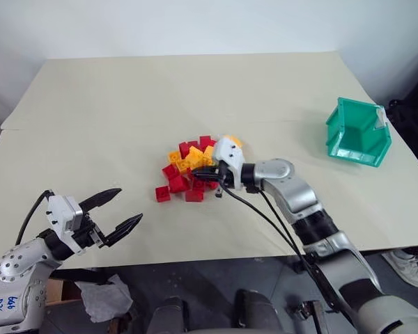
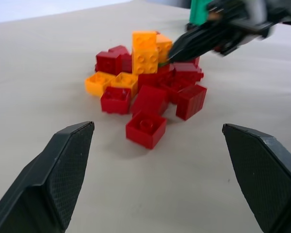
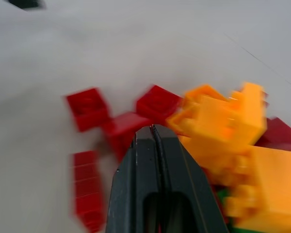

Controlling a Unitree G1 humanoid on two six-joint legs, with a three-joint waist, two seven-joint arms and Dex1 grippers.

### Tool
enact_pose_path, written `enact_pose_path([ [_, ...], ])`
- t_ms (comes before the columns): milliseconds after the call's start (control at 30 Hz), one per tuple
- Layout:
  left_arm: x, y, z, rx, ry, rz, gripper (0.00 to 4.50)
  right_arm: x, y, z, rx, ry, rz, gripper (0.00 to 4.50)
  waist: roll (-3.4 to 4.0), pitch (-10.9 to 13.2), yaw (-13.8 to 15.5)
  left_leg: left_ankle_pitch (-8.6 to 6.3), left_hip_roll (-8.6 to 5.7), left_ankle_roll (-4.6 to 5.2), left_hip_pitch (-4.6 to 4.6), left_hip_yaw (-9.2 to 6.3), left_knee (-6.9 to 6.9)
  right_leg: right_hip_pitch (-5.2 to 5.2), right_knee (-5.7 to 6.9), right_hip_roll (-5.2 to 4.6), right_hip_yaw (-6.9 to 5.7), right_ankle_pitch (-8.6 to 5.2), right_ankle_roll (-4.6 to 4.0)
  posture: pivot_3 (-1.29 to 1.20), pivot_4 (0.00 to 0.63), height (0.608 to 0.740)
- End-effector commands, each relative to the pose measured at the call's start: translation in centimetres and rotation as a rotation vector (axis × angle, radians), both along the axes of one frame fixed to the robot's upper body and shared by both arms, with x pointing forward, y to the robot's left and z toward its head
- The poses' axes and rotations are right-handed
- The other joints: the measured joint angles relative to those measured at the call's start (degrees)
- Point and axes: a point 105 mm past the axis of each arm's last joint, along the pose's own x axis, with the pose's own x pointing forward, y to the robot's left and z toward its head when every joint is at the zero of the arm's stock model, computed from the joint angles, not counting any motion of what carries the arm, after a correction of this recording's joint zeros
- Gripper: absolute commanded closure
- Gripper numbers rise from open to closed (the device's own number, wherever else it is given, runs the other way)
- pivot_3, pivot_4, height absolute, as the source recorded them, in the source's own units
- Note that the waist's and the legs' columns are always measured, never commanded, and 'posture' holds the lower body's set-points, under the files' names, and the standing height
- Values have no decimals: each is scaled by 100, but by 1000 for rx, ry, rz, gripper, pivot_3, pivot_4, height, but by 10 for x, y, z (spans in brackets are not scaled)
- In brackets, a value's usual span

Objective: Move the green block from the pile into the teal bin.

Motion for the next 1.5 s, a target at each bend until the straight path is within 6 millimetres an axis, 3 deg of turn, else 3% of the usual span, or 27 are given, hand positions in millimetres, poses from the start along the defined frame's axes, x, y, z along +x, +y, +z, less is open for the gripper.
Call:
enact_pose_path([
  [33, -3, -9, 10, -1, -51, -16, 0, 20, 1, 9, 5, -53, -65, 4460, 0, 0, -16, 0, 0, 0, 0, 1, -1, -2, 1, 0, 0, -1, -1, 0, 150, 740],
  [200, -2, -14, 11, -9, -54, -24, 0, 48, -18, 13, 5, -75, -173, 4460, 0, 0, -5, -1, 1, -2, 0, 2, -1, -4, 6, 1, 0, -1, -2, 0, 150, 740],
  [367, 3, -17, 11, -17, -58, -35, 0, 56, -19, 16, 16, -93, -188, 4460, 2, 1, -39, -1, 3, -2, -1, 4, -2, -4, 4, 2, 1, -1, -2, 0, 150, 740],
  [500, 8, -20, 13, -19, -63, -46, 0, 42, 0, 17, 59, -96, -84, 4460, 2, 1, -73, -1, 4, -3, -1, 4, -4, -5, 5, 3, 1, -1, -2, 0, 150, 740],
  [600, 9, -20, 14, -24, -67, -51, 0, 12, 14, 6, 46, -82, 76, 4460, 2, 1, -104, -1, 6, -4, 0, 1, -7, -5, 7, 5, 0, -1, -2, 0, 150, 740],
  [667, 9, -20, 14, -23, -67, -52, 0, 0, 11, -2, 23, -66, 113, 4460, 2, 1, -104, -3, 6, -6, 0, -2, -9, -5, 6, 5, -1, -1, -2, 0, 150, 740],
  [833, 9, -20, 14, -24, -65, -57, 0, -21, -14, -16, -26, -41, 132, 4460, 3, 1, -14, -4, 4, -7, -2, -3, -3, -3, 3, 5, -1, -1, -2, 0, 150, 740],
  [1000, 10, -25, 15, -35, -62, -84, 0, -42, -56, -3, 51, -63, 137, 4460, 2, 2, 34, -5, 4, -6, -2, 1, 0, -2, -3, 5, 0, -1, -2, 0, 150, 740],
  [1167, 13, -27, 14, -52, -34, -112, 0, -50, -127, 8, 144, -64, -25, 4460, 2, 2, 55, -6, 4, -5, -2, 5, -1, -1, -10, 5, 0, -1, -2, 0, 150, 740],
  [1267, 15, -29, 14, -50, -25, -136, 0, -61, -163, 7, 153, -20, -73, 3891, 2, 2, 68, -8, 4, -2, -2, 7, -2, 2, -18, 5, -1, -1, -2, 0, 150, 740],
  [1333, 17, -29, 15, -41, -29, -145, 0, -60, -182, 4, 120, -23, -131, 3260, 2, 2, 70, -8, 4, -1, -1, 10, -2, 4, -21, 6, 0, -1, -2, 0, 150, 740],
  [1500, 21, -28, 16, -36, -33, -158, 0, -53, -188, 9, 79, -43, -165, 1462, 3, 2, 1, -7, 10, -1, 10, 28, -1, 6, -22, 9, 8, -2, -3, 0, 150, 740],
])
